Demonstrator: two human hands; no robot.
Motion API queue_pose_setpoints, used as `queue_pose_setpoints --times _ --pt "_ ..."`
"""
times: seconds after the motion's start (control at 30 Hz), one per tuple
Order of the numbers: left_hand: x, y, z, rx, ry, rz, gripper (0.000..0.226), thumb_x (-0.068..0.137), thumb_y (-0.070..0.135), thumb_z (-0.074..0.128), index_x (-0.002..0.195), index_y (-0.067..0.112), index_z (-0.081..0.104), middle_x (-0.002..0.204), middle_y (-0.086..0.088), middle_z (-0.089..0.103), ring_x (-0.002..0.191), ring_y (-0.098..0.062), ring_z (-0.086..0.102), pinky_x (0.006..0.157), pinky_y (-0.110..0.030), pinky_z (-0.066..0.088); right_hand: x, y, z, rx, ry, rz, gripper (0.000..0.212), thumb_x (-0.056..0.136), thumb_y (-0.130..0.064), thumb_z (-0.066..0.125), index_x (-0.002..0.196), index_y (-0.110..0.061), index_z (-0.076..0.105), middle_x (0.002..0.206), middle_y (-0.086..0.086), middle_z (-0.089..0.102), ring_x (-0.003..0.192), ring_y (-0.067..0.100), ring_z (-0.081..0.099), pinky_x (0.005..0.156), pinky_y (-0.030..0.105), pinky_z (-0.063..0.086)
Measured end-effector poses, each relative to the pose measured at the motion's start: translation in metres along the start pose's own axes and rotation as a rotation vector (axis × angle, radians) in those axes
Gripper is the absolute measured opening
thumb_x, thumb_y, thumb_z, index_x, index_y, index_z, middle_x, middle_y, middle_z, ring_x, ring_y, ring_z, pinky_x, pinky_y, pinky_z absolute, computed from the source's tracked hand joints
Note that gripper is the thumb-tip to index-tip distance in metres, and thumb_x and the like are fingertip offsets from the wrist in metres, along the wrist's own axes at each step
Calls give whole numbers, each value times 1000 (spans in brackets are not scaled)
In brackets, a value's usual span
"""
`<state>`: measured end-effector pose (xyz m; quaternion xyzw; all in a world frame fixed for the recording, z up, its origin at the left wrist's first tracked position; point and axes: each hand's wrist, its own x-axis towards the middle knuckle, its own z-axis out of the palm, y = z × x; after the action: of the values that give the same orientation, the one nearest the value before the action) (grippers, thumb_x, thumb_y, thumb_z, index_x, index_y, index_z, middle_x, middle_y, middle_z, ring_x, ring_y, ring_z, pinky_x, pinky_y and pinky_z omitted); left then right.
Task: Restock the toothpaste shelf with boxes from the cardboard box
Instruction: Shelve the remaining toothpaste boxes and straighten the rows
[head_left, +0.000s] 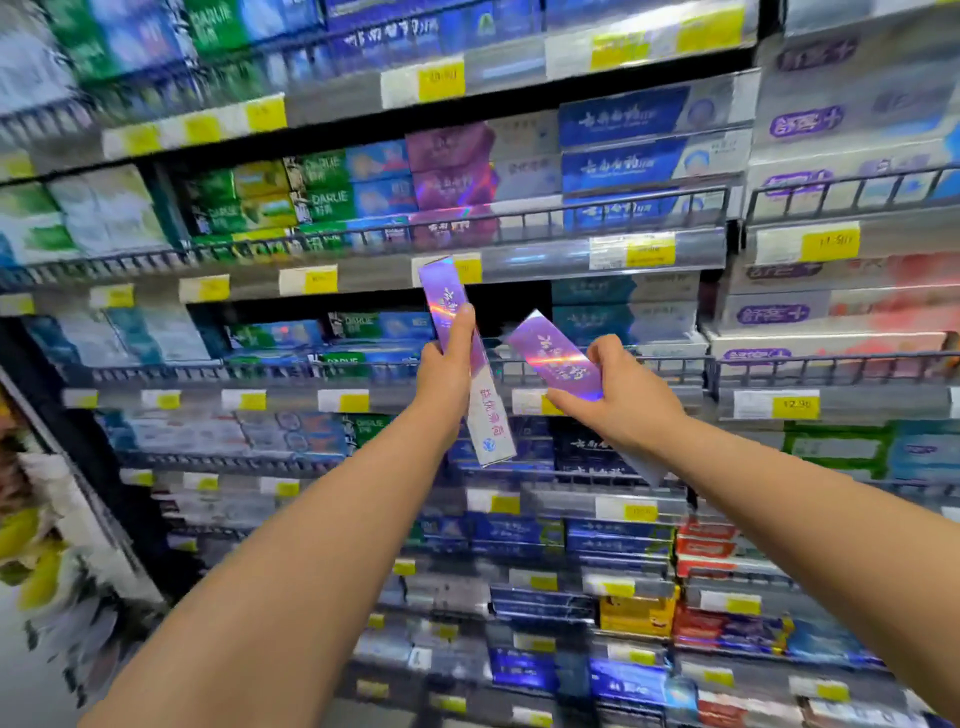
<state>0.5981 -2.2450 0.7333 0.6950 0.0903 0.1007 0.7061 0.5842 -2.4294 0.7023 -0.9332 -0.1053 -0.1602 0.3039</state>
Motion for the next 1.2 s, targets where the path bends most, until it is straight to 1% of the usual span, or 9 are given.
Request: queue_pose_setpoints --times 0.1,0.17,0.3,0.4,0.53,0.83,0.97,1.07,1.2 --pt "24 32 -34 -88 -36 39 77 69 69 61 115 7 53 104 -7 63 79 -21 63 69 -33 52 21 -46 -3 -150 112 -85 51 79 -55 61 101 -14 40 101 8 54 87 32 58 67 38 45" --pt "38 50 -48 -181 -43 50 73 72 62 64 115 4 53 104 -11 62 75 -22 60 67 -31 48 34 -65 -9 -267 179 -145 49 80 -54 60 103 -13 44 102 8 53 91 32 56 66 37 44" --pt "65 77 -72 -299 -118 102 119 43 68 64 138 0 38 116 -25 58 78 -22 55 61 -29 44 70 -91 -19 -589 348 -347 49 77 -48 67 104 -9 54 102 12 58 92 35 56 65 36 45" --pt "86 91 -87 -339 -150 174 60 68 57 65 106 11 59 77 -8 58 65 -20 52 60 -29 42 103 -112 -22 -764 493 -406 57 60 -43 81 101 -7 62 93 13 63 81 35 60 65 38 49" --pt "117 102 -94 -341 -88 306 17 88 33 61 85 16 56 74 1 57 62 -12 52 57 -23 43 139 -138 -19 -884 599 -444 66 53 -44 83 106 -9 65 93 8 67 78 29 63 64 30 47" --pt "168 111 -94 -320 -65 413 45 54 55 67 87 26 56 93 -1 65 87 -21 61 82 -33 47 215 -159 4 -872 598 -460 67 57 -38 82 115 -12 63 103 7 66 88 30 62 77 34 29" --pt "178 107 -87 -304 -135 381 17 84 34 66 86 27 51 94 -1 63 94 -24 62 84 -34 47 224 -150 12 -836 590 -429 65 63 -39 77 119 -12 60 104 8 65 90 29 62 78 34 45" --pt "184 103 -77 -295 -161 340 10 88 30 62 88 24 54 102 -6 65 98 -26 63 88 -38 48 225 -143 13 -826 588 -365 58 71 -44 55 120 -12 58 105 8 63 94 30 59 82 37 36" --pt "188 103 -63 -242 -199 274 43 74 49 68 103 20 55 112 -9 65 98 -25 64 92 -39 50 224 -135 9 -831 578 -263 59 73 -46 38 113 -10 61 101 8 65 93 29 61 82 37 37"
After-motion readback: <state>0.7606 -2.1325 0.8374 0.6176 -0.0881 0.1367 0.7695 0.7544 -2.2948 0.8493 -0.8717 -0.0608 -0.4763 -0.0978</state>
